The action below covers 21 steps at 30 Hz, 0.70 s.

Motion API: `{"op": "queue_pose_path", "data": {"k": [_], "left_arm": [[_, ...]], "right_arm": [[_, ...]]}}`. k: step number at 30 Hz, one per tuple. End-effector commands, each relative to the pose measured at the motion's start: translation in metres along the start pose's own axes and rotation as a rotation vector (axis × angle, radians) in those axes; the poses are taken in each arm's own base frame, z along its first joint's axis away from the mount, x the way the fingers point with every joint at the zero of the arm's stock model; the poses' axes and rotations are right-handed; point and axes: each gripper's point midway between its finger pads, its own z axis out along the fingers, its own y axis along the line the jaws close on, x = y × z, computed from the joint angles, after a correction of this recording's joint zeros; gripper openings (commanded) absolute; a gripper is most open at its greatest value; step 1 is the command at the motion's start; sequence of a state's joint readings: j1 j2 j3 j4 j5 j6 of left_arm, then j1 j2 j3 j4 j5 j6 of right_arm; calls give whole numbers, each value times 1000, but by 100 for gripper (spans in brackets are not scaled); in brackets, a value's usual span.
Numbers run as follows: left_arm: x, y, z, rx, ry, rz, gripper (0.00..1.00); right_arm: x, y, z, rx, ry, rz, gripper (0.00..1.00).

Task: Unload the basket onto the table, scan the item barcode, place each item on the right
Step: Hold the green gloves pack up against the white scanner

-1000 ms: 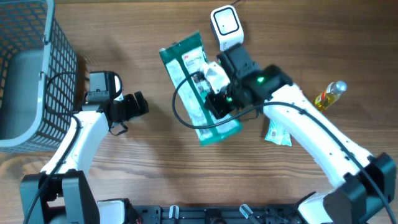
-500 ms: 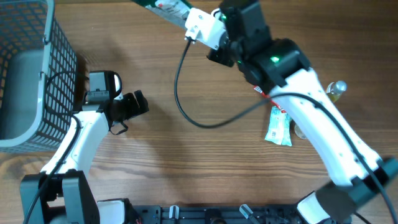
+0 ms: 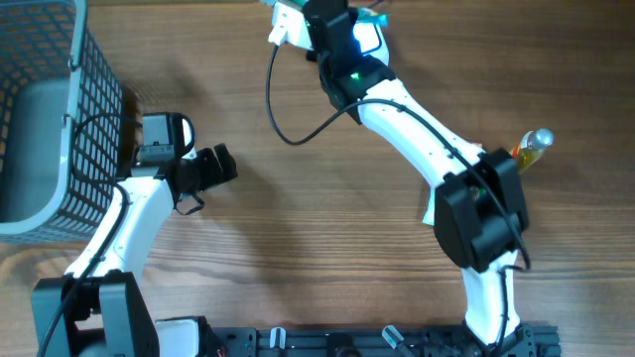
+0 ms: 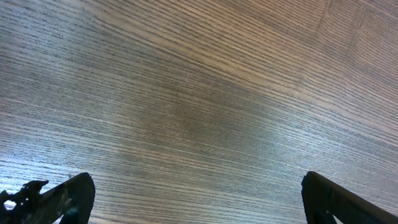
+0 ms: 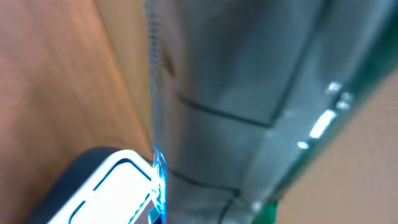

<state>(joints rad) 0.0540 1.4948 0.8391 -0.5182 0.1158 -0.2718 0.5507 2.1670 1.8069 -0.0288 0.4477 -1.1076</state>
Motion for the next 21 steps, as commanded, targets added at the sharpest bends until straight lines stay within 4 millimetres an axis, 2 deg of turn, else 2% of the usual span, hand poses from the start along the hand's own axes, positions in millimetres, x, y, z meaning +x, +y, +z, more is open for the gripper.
{"op": "queue_pose_path", "data": {"k": [1, 4, 7, 11, 14, 18, 21], "left_arm": [[-10, 1, -6, -5, -34, -8, 100], [-10, 1, -6, -5, -33, -8, 100], [-10, 1, -6, -5, -34, -8, 100], [-10, 1, -6, -5, -34, -8, 100], [-10, 1, -6, -5, -34, -8, 100], [-10, 1, -6, -5, -33, -8, 100], [-10, 1, -6, -5, -34, -8, 100]], "right_arm": [[20, -11, 19, 69, 42, -9, 4], [29, -22, 31, 123, 30, 28, 4], [35, -20, 39, 121, 12, 36, 4], [46, -1, 53, 82, 18, 28, 4], [51, 21, 63, 46, 24, 39, 4], [49, 35, 67, 11, 15, 107, 4], [48, 44, 66, -19, 19, 92, 4]]}}
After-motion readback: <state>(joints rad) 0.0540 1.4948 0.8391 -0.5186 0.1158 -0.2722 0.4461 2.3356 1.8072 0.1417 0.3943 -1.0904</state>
